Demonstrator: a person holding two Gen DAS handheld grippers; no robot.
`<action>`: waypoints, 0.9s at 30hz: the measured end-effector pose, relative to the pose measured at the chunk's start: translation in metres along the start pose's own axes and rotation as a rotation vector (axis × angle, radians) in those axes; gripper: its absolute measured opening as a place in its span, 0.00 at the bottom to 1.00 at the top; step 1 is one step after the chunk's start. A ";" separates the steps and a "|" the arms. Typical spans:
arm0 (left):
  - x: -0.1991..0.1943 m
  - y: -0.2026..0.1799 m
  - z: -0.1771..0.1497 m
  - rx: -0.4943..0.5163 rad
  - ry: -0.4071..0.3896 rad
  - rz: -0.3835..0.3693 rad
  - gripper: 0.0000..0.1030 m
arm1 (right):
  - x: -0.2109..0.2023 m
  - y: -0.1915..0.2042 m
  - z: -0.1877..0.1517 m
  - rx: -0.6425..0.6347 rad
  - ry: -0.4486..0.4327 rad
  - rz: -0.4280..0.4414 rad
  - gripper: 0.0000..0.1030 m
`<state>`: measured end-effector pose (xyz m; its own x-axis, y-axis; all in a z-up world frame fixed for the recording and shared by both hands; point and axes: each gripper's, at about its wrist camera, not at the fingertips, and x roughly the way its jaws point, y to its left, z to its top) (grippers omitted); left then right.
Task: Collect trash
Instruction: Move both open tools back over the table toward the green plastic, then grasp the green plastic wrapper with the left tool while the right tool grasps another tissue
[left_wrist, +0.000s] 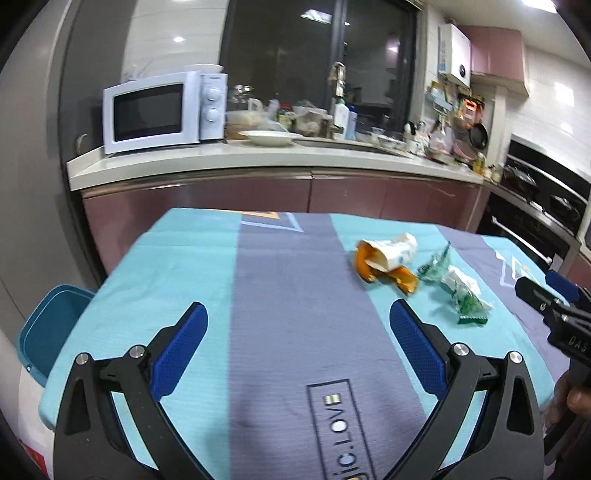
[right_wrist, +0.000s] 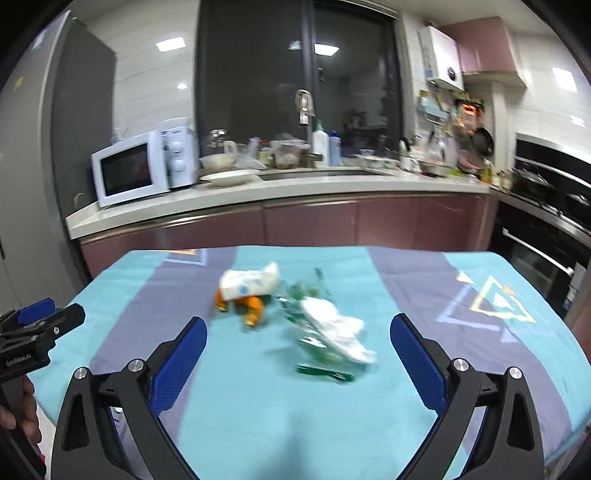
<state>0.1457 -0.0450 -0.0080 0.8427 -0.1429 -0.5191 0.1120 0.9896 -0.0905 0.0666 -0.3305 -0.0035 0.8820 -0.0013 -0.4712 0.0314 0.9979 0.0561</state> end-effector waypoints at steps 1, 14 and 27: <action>0.003 -0.006 -0.001 0.008 0.009 -0.015 0.95 | 0.001 -0.004 -0.001 0.003 0.006 -0.004 0.93; 0.036 -0.034 0.003 0.063 0.062 -0.057 0.94 | 0.018 -0.034 0.000 0.035 0.058 -0.006 0.93; 0.080 -0.072 0.006 0.126 0.121 -0.121 0.95 | 0.053 -0.063 0.007 0.041 0.138 -0.001 0.88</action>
<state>0.2085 -0.1279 -0.0379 0.7503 -0.2546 -0.6101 0.2801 0.9584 -0.0555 0.1147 -0.3936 -0.0255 0.8089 0.0092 -0.5879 0.0539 0.9945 0.0898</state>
